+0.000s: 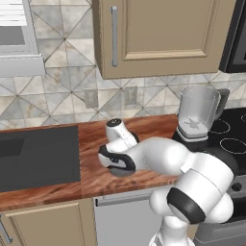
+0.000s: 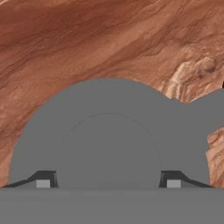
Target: Open the blender lid, put the peach in the blender, close the lid, and start the blender.
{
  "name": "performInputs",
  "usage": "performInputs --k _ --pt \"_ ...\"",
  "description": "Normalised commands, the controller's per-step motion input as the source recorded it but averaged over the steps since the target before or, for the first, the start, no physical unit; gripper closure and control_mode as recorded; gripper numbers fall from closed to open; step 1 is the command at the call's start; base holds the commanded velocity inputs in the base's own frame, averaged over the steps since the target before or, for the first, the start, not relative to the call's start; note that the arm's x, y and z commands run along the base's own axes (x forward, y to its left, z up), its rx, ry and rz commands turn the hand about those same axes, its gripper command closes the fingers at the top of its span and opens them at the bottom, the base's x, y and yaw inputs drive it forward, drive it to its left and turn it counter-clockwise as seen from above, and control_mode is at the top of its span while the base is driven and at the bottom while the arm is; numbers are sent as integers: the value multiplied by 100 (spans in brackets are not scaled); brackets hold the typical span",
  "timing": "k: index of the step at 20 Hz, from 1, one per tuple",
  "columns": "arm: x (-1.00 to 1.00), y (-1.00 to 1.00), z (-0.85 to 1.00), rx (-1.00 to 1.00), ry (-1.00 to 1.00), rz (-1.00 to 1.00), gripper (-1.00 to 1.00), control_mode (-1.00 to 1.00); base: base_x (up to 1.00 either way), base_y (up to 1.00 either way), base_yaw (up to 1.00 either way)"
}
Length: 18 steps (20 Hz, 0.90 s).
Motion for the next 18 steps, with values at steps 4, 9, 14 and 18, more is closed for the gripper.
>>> performInputs --k 4,9,14,18 --pt "11 0 -18 4 1 0 100 -100 0 0 0" --pt "3 0 -11 5 1 0 -100 -100 0 0 0" --pt "-1 -1 1 6 0 0 -100 -100 0 0 0" --pt "-12 -7 20 1 -1 0 -100 -100 0 0 0"
